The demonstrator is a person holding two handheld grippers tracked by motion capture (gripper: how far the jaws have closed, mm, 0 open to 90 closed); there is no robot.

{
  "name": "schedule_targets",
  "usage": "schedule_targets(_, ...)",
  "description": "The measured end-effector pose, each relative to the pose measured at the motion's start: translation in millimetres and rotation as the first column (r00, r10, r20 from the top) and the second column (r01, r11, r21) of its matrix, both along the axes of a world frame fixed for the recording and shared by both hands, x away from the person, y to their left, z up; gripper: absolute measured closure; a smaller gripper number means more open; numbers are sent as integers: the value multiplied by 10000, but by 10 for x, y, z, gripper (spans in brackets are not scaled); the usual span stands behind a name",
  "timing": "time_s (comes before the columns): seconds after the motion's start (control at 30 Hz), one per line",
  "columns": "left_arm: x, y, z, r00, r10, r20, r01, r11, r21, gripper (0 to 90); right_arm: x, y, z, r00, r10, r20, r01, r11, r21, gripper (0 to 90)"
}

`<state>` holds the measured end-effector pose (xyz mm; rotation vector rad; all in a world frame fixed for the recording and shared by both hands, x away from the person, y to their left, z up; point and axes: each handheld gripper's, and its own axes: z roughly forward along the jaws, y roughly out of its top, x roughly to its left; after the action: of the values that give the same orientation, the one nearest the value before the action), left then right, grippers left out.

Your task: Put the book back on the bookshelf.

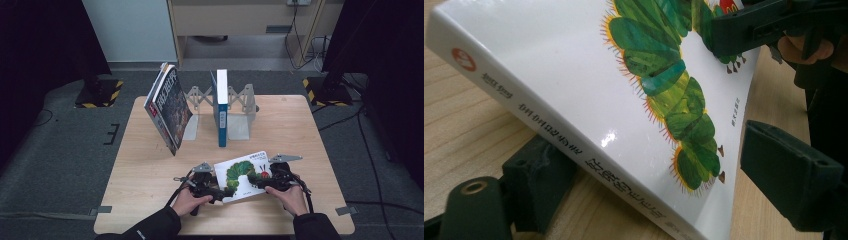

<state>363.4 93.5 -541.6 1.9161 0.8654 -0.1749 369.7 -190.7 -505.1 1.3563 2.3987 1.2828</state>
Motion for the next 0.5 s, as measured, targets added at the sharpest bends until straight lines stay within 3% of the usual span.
schedule_targets(0.5,4,14,-5,9999,74,-87,-75,9999,-110,143,-24,84,-4,9992,401,33,-401,9990,172,307)
